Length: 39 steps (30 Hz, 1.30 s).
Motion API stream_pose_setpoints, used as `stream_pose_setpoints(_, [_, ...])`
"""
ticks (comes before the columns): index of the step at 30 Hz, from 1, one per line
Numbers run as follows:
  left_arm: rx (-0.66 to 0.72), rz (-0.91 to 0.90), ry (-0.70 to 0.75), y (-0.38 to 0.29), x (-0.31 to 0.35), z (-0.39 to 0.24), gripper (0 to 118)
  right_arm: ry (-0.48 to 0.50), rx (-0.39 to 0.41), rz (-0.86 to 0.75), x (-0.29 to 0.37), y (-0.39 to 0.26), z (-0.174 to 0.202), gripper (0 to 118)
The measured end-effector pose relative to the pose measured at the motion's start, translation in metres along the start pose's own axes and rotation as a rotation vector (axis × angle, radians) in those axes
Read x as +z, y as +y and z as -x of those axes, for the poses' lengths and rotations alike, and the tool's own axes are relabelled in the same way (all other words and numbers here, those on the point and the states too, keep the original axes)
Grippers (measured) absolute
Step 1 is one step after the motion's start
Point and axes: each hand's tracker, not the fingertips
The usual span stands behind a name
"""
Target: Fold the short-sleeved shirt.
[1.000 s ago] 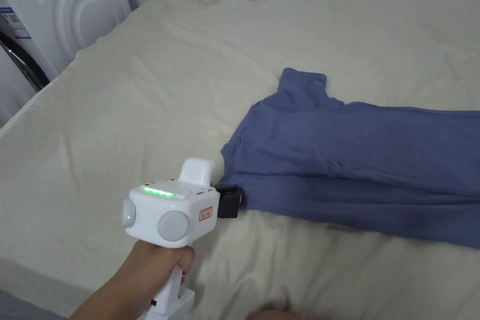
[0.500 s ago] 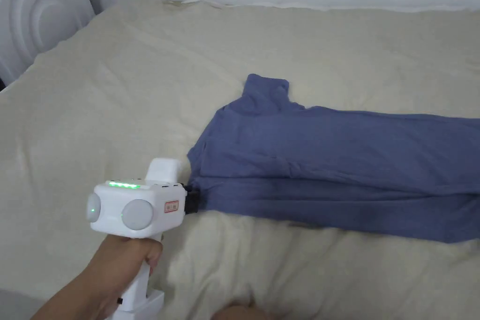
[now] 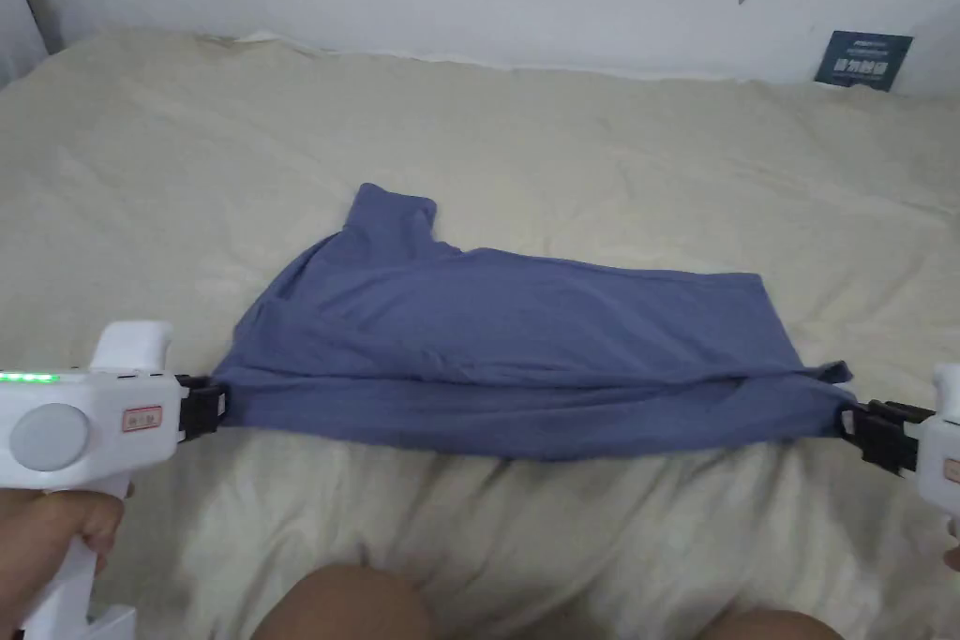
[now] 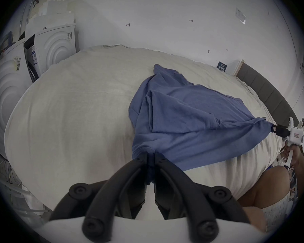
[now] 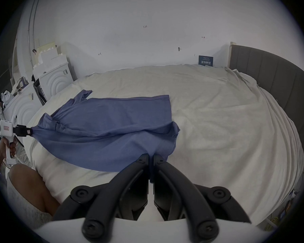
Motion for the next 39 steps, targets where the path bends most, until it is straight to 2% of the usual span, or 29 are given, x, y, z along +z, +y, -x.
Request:
stream_pose_setpoints(11, [-0.020,0.006,-0.012,-0.048,0.049,0.003,8,0.000,0.024,0.006,0.055,-0.049,0.012,4])
stream_pose_setpoints(17, [-0.023,0.062,-0.001,-0.076,0.038,0.004,8,-0.008,0.040,0.056,0.051,-0.076,0.015,4])
stream_pose_setpoints(19, [-0.046,0.082,0.021,-0.087,0.028,0.003,13,-0.011,0.053,0.148,0.037,-0.089,0.016,8])
stream_pose_setpoints(20, [-0.088,0.096,0.038,-0.093,0.026,0.003,26,-0.035,0.053,0.189,0.029,-0.095,0.016,21])
stream_pose_setpoints(21, [-0.108,0.122,0.061,-0.098,0.026,0.004,53,-0.059,0.056,0.212,0.025,-0.102,0.017,58])
stream_pose_setpoints(22, [-0.128,0.142,0.076,-0.103,0.030,0.009,77,-0.065,0.063,0.229,0.026,-0.108,0.015,88])
stream_pose_setpoints(23, [-0.144,0.121,0.086,-0.107,0.034,0.020,91,-0.043,0.055,0.214,0.030,-0.112,0.011,99])
stream_pose_setpoints(26, [-0.196,0.050,0.177,-0.102,0.069,0.038,94,-0.032,0.048,0.176,0.055,-0.107,0.002,100])
stream_pose_setpoints(28, [-0.185,0.024,0.176,-0.085,0.084,0.040,93,-0.022,0.091,0.131,0.064,-0.085,0.001,100])
stream_pose_setpoints(29, [-0.203,-0.018,0.173,-0.073,0.089,0.033,92,-0.028,0.111,0.102,0.065,-0.069,0.002,99])
stream_pose_setpoints(30, [-0.212,-0.038,0.151,-0.062,0.091,0.027,90,-0.022,0.107,0.097,0.063,-0.050,0.002,91])
stream_pose_setpoints(31, [-0.217,-0.048,0.133,-0.048,0.087,0.018,83,-0.010,0.108,0.077,0.059,-0.031,0.004,70])
stream_pose_setpoints(32, [-0.217,-0.062,0.133,-0.036,0.083,0.008,65,0.017,0.112,0.033,0.052,-0.011,0.006,36])
stream_pose_setpoints(33, [-0.227,-0.094,0.123,-0.026,0.078,-0.002,23,0.013,0.127,-0.013,0.043,0.005,0.008,0])
stream_pose_setpoints(34, [-0.231,-0.132,0.106,-0.017,0.072,-0.013,3,-0.014,0.153,-0.027,0.027,0.023,0.007,0])
stream_pose_setpoints(35, [-0.227,-0.140,0.106,-0.007,0.061,-0.024,2,-0.056,0.173,-0.004,0.010,0.037,0.008,0])
stream_pose_setpoints(37, [-0.210,-0.142,0.101,0.007,0.044,-0.037,2,0.017,0.141,0.057,-0.027,0.068,0.002,0])
stream_pose_setpoints(38, [-0.178,-0.141,0.049,0.014,0.035,-0.042,2,0.017,0.139,0.051,-0.049,0.077,-0.005,0])
stream_pose_setpoints(39, [-0.162,-0.134,0.054,0.017,0.026,-0.044,1,0.003,0.156,0.054,-0.066,0.086,-0.005,0])
